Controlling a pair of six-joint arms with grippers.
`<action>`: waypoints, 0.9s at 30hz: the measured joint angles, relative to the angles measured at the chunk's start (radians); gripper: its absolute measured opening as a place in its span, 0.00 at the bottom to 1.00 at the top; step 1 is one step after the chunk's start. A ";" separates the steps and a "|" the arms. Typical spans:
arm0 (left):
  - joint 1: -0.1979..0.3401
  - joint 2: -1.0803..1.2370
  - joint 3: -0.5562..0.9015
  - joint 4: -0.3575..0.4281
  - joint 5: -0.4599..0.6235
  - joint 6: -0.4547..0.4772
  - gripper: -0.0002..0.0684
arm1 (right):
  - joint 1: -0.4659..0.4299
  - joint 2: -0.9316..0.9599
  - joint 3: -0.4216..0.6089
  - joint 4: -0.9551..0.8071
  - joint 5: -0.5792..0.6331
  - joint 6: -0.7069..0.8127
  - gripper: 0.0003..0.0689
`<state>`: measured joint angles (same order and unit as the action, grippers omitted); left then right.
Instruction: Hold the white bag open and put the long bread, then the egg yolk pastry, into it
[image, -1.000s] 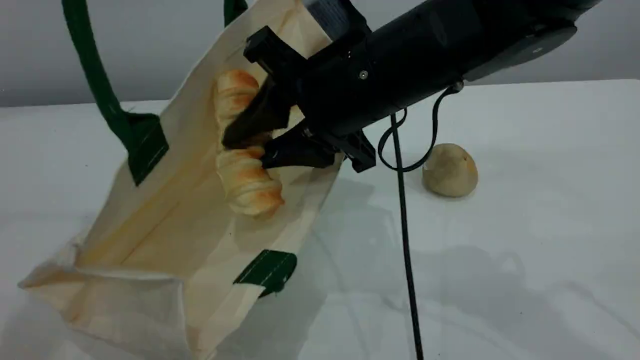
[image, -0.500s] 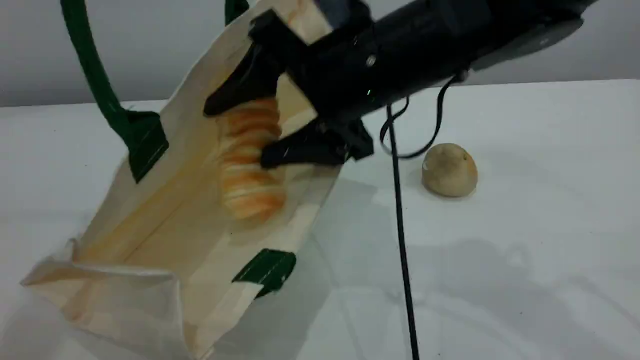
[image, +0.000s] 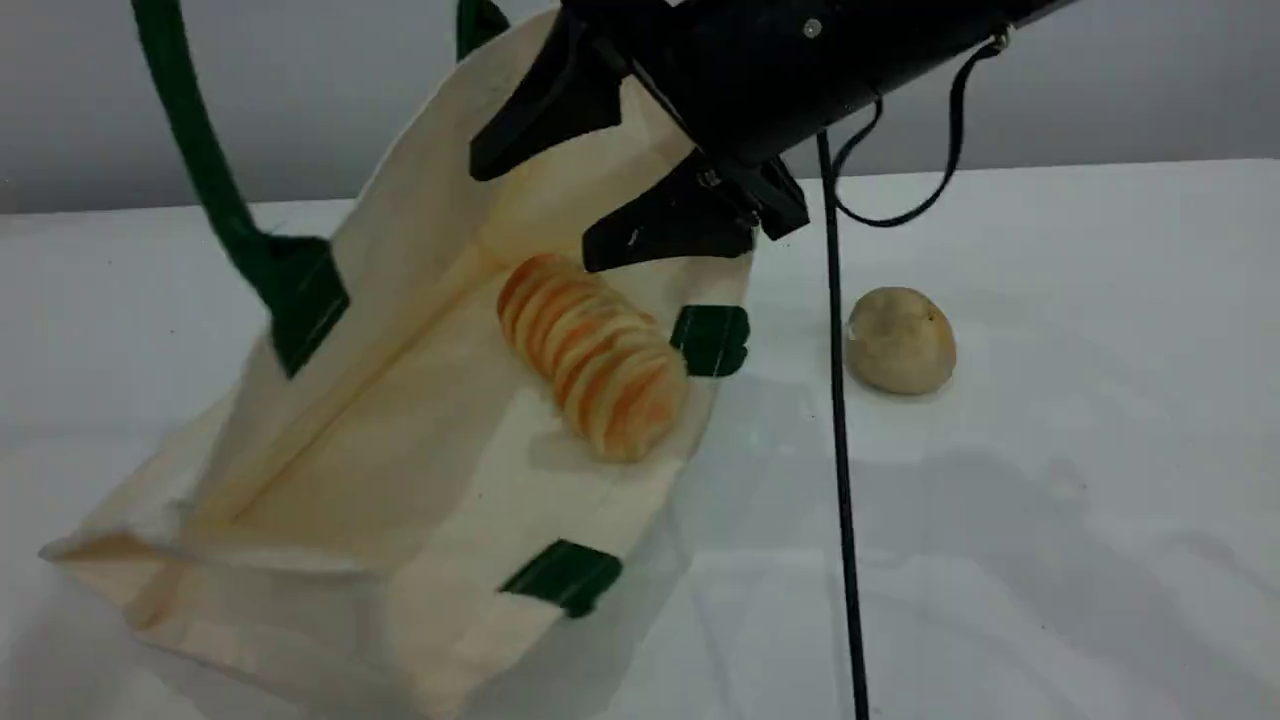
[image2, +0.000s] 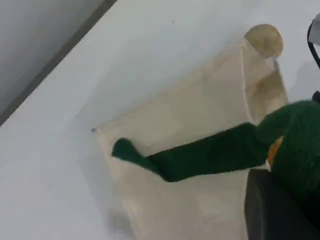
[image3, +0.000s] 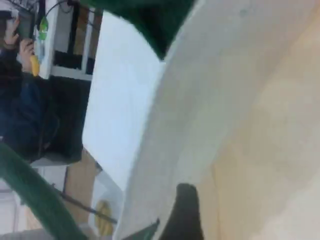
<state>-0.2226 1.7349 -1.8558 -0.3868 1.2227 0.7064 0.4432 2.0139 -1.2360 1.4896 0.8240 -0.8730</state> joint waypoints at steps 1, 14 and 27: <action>0.000 0.000 0.000 0.000 0.000 0.000 0.12 | 0.001 0.000 0.000 0.000 0.004 0.000 0.84; 0.000 0.000 0.000 0.002 -0.001 0.000 0.12 | -0.114 0.000 -0.106 -0.180 0.083 0.104 0.84; 0.000 0.000 0.000 0.024 -0.002 -0.003 0.12 | -0.174 0.000 -0.319 -0.655 0.036 0.372 0.84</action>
<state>-0.2226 1.7349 -1.8558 -0.3628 1.2208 0.7033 0.2693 2.0139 -1.5548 0.8348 0.8597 -0.5011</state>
